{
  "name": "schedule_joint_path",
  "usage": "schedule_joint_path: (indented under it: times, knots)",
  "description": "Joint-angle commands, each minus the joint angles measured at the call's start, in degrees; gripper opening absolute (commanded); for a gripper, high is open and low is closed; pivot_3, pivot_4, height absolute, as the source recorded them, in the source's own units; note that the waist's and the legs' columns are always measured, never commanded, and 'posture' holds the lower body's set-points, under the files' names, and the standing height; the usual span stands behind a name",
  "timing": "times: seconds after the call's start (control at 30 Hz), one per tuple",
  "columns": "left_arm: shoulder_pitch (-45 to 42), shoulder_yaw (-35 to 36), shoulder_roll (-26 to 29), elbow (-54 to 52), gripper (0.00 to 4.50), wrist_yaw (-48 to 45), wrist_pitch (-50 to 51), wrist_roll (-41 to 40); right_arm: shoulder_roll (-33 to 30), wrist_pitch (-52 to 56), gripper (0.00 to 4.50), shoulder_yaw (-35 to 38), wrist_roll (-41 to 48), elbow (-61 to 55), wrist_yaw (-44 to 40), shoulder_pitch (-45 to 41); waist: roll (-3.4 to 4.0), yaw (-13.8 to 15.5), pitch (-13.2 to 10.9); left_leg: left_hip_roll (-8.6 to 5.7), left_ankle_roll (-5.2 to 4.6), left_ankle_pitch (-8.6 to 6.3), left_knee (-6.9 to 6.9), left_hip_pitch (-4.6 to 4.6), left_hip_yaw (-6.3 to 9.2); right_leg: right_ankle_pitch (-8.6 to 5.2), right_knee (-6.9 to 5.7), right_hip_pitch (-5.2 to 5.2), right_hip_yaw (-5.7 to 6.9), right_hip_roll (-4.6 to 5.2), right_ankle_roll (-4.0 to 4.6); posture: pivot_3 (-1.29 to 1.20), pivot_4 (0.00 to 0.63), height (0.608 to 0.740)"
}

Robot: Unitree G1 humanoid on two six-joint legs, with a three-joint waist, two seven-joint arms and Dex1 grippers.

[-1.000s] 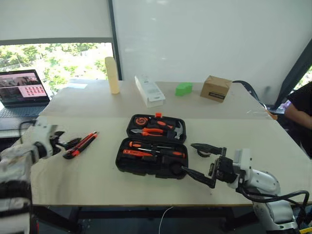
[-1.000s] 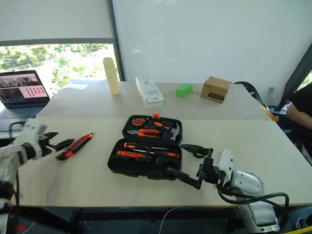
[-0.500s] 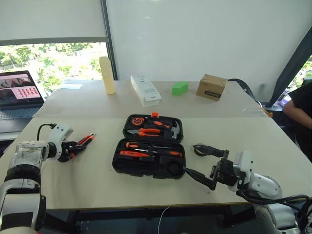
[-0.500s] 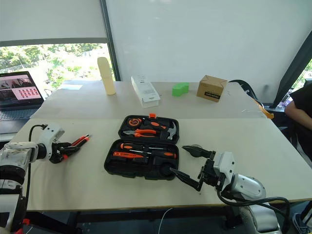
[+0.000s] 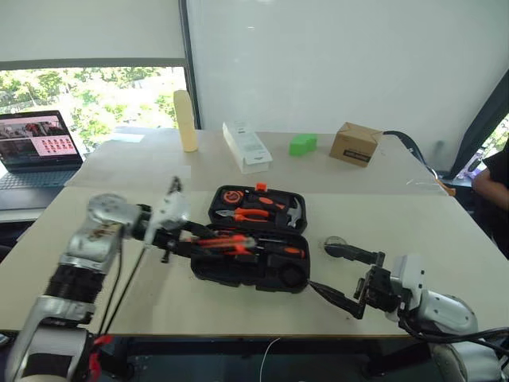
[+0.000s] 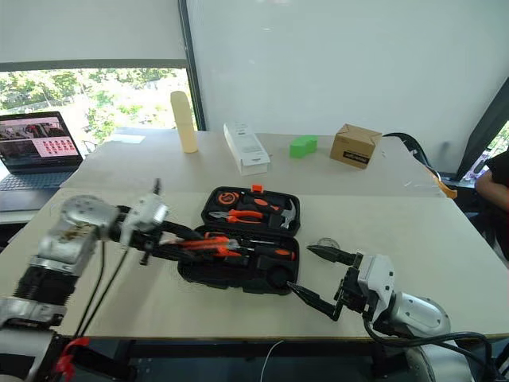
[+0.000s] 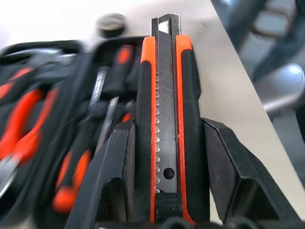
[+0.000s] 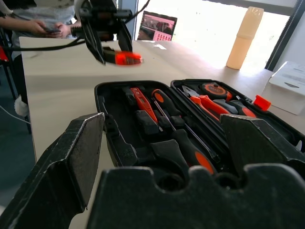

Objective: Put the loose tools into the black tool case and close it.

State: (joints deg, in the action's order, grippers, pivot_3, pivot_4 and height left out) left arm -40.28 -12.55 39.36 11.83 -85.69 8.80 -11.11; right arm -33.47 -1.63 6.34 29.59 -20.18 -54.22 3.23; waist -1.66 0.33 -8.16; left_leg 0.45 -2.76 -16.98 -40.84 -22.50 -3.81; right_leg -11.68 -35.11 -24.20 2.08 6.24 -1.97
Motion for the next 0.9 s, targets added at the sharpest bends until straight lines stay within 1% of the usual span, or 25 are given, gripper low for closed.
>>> schedule_joint_path:
  times: [0.03, 0.17, 0.27, 0.53, 0.67, 0.8, 0.87, 0.9]
  knots:
    - [-0.9, -1.9, -0.9, 1.2, 1.56, 2.4, -2.4, 3.5, 0.5, 0.1, 4.5, 1.1, 0.7, -2.9, 1.4, 0.5, 0.01, -0.1, 0.0, 0.01, 0.0, 0.0, 0.01, 0.03, 0.0, -0.02, 0.0, 0.0, -0.02, -0.01, 0.03, 0.0, 0.15, 0.74]
    - [-1.5, -3.4, -2.8, 4.9, 1.56, 2.9, -5.1, 5.4, 0.7, -0.1, 4.5, 0.7, 0.3, -3.4, 1.7, 1.1, 0.02, 0.2, 0.0, 0.01, 0.0, 0.0, 0.0, 0.08, 0.01, -0.04, -0.02, 0.02, -0.02, -0.01, 0.07, 0.0, 0.15, 0.74]
    - [-1.0, -4.8, -2.9, 4.6, 1.56, 2.5, -3.8, 6.2, 0.7, -0.3, 4.5, 0.8, 0.2, -3.5, 1.8, 1.3, 0.02, 0.3, 0.0, 0.01, -0.01, 0.0, -0.01, 0.05, 0.01, -0.04, -0.01, 0.02, -0.02, 0.0, 0.06, 0.0, 0.15, 0.74]
    - [-1.3, -6.3, -5.1, 7.9, 1.56, 6.4, -6.8, 9.9, 1.4, -0.8, 4.5, 0.5, -0.2, -4.0, 2.6, 2.1, 0.03, 0.5, 0.0, 0.04, -0.02, -0.01, -0.01, 0.09, 0.03, -0.04, -0.02, 0.07, -0.01, 0.01, 0.06, 0.0, 0.15, 0.74]
    - [-1.8, -7.0, -6.2, 8.2, 1.56, 6.6, -6.7, 10.8, 1.5, -0.7, 4.5, 0.4, -0.1, -4.1, 2.6, 2.1, 0.04, 0.8, 0.0, 0.06, -0.02, -0.01, -0.08, 0.14, 0.05, -0.04, -0.05, 0.15, -0.01, 0.03, 0.05, 0.0, 0.15, 0.74]
    - [-2.2, -7.3, -7.1, 7.4, 1.56, 6.1, -3.0, 10.4, 1.6, -0.6, 4.5, 0.4, -0.1, -4.1, 2.9, 2.0, 0.06, 1.4, 0.0, 0.03, -0.02, -0.01, -0.12, 0.13, 0.1, -0.03, -0.06, 0.19, -0.01, 0.05, 0.03, 0.0, 0.15, 0.74]
    - [-2.0, -6.4, -7.8, 6.4, 2.57, 6.5, -2.4, 9.2, 1.7, -0.6, 4.5, 0.3, -0.2, -4.1, 3.0, 2.1, 0.06, 1.6, 0.0, 0.01, -0.03, -0.01, -0.13, 0.13, 0.1, -0.03, -0.05, 0.21, -0.01, 0.06, 0.02, 0.0, 0.15, 0.74]
    - [-1.9, -5.9, -8.3, 6.1, 2.86, 6.9, -3.1, 8.6, 1.8, -0.6, 4.5, 0.2, -0.2, -4.1, 3.0, 2.2, 0.06, 1.7, 0.0, 0.01, -0.04, -0.02, -0.13, 0.13, 0.11, -0.03, -0.05, 0.2, -0.02, 0.06, 0.02, 0.0, 0.15, 0.74]
